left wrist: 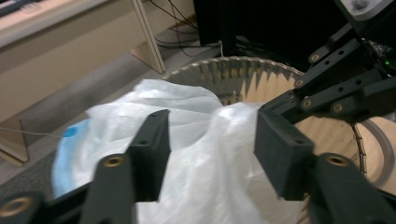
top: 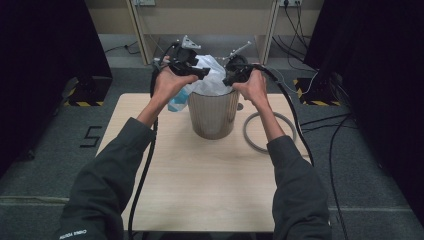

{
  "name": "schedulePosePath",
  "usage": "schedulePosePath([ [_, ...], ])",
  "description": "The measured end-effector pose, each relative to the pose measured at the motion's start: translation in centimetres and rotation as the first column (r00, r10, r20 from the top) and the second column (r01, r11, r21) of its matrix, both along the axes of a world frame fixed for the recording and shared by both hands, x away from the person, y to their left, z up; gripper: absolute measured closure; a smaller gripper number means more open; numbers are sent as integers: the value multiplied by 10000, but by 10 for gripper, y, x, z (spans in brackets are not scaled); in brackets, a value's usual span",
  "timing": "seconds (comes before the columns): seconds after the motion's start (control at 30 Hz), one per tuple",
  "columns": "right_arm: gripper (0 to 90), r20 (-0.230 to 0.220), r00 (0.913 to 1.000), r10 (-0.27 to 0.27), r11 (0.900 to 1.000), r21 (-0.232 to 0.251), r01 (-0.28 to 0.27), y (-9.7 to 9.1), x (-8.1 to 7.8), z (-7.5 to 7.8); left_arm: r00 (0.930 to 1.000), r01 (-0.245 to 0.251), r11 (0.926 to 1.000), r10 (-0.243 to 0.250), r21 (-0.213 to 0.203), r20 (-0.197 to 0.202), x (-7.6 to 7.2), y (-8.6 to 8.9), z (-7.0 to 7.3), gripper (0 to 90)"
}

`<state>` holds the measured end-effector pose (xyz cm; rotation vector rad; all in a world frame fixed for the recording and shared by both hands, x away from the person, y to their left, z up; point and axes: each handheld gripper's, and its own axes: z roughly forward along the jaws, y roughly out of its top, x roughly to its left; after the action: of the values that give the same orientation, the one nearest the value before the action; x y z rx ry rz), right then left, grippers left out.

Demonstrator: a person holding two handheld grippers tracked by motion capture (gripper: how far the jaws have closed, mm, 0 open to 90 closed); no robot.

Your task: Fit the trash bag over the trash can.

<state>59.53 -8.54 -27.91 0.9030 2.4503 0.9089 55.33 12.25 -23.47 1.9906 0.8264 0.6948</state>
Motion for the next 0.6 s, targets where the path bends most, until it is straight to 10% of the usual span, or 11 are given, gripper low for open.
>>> schedulePosePath([
  [0.17, 900, 225, 9996, -145, 9998, -107, 147, -8, 1, 3, 9960, -517, 9983, 496, -264, -747, -2, 25, 4, 284],
  [0.43, 832, 274, 9992, -285, 9995, -162, 289, -8, 2, 3, 9613, -1694, 9835, 1507, -630, -2308, 24, 55, -34, 209],
  [0.6, 663, 343, 9984, -457, 9982, 392, 443, -11, 1, 9, 9652, -1614, 9843, 1423, -720, -2195, 35, 53, -43, 274],
])
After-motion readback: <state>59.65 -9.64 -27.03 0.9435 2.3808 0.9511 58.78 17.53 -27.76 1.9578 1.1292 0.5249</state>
